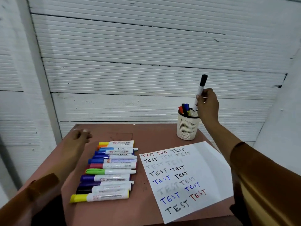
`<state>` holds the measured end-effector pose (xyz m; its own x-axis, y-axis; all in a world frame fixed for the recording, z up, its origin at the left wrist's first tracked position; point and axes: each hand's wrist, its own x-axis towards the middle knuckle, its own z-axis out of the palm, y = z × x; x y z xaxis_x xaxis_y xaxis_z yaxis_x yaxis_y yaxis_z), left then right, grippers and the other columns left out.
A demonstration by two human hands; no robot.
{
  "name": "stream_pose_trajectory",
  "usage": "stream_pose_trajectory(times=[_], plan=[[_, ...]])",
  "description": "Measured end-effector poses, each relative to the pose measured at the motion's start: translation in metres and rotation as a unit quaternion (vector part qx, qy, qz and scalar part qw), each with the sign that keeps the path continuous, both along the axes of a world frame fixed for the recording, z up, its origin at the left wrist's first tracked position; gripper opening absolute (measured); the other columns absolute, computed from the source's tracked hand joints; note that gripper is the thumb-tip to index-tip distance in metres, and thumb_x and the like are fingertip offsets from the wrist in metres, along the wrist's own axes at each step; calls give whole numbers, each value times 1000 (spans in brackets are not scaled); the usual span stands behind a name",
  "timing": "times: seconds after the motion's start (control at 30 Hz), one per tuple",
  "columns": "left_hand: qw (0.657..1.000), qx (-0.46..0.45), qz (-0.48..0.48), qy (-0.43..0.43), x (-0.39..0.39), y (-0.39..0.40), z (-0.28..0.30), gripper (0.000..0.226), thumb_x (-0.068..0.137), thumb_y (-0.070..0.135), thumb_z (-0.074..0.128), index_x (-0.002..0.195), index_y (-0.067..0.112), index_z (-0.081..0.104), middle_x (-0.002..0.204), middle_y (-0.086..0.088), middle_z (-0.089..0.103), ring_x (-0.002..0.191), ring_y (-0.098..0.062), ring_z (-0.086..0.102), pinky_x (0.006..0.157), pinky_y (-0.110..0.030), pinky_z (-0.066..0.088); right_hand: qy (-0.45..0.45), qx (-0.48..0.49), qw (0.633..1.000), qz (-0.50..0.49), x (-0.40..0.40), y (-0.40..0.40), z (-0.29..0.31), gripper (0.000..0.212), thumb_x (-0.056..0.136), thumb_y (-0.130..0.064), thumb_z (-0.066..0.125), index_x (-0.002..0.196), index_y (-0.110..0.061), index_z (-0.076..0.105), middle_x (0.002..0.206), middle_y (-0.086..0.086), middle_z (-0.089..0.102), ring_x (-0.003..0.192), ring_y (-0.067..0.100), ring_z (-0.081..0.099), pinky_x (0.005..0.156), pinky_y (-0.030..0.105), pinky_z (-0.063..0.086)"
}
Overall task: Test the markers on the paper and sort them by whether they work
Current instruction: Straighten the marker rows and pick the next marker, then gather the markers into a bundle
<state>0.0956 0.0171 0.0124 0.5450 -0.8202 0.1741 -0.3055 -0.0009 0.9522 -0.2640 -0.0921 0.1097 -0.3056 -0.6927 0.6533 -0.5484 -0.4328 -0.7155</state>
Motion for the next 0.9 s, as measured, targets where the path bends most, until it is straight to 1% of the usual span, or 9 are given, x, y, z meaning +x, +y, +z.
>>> stream_pose_trajectory(times=[0.1, 0.2, 0.23, 0.4, 0.5, 0.6, 0.77, 0.83, 0.9], plan=[[1000, 5, 18, -1, 8, 3, -12, 32, 97, 32, 43, 113, 8, 55, 110, -13, 62, 96, -24, 56, 88, -37, 38, 13, 44, 999, -23, 0, -16, -13, 18, 96, -14, 49, 108, -1, 52, 109, 15, 58, 88, 20, 55, 68, 23, 44], [999, 19, 29, -3, 12, 4, -24, 32, 98, 30, 40, 111, 4, 56, 110, -13, 60, 100, -28, 55, 87, -37, 36, 55, 92, 993, -55, 2, -27, -27, 21, 95, -14, 50, 111, -1, 54, 111, 18, 60, 98, 31, 59, 80, 40, 49], [999, 21, 31, 1, 14, 5, -28, 34, 99, 30, 39, 112, 3, 55, 109, -12, 60, 100, -28, 54, 87, -36, 36, 72, 108, 989, -68, 4, -29, -30, 23, 95, -15, 50, 114, -2, 55, 112, 18, 61, 101, 34, 59, 83, 42, 48], [999, 24, 33, 32, 20, 2, -37, 35, 99, 32, 39, 111, 4, 55, 108, -13, 59, 97, -26, 53, 86, -35, 38, 124, 167, 972, -107, 4, -34, -37, 29, 96, -19, 49, 122, -7, 52, 112, 18, 64, 105, 37, 56, 88, 42, 42], [999, 15, 34, 38, 22, 0, -41, 33, 98, 32, 41, 108, 5, 56, 110, -16, 61, 100, -30, 56, 88, -38, 41, 110, 189, 970, -105, 2, -35, -41, 33, 94, -19, 52, 124, -7, 51, 118, 19, 61, 111, 36, 53, 92, 44, 43], [999, 18, 37, 24, 21, 1, -41, 34, 99, 31, 39, 109, 4, 57, 107, -14, 61, 100, -30, 56, 88, -38, 41, 101, 161, 978, -91, 3, -31, -42, 38, 91, -18, 56, 127, -6, 48, 126, 18, 56, 117, 34, 50, 95, 44, 44], [999, 15, 33, 26, 23, 1, -43, 33, 99, 31, 41, 107, 4, 58, 110, -17, 62, 102, -32, 57, 93, -42, 41, 84, 70, 992, -60, 25, -8, -37, 34, 89, -10, 57, 123, -5, 51, 125, 17, 52, 115, 30, 47, 96, 40, 41], [999, 12, 33, 38, 22, 2, -42, 31, 99, 30, 41, 105, 5, 57, 110, -17, 62, 102, -32, 57, 93, -42, 42, 69, 38, 997, -6, 42, 5, -38, 30, 88, -6, 57, 118, -5, 55, 118, 14, 53, 108, 28, 50, 96, 40, 41], [999, 9, 33, 42, 19, 4, -40, 31, 99, 30, 40, 107, 5, 57, 108, -15, 62, 102, -30, 57, 90, -38, 41, 73, 20, 995, 65, 64, 25, -43, 25, 87, -3, 56, 111, -6, 58, 109, 9, 53, 92, 20, 51, 87, 29, 42]])
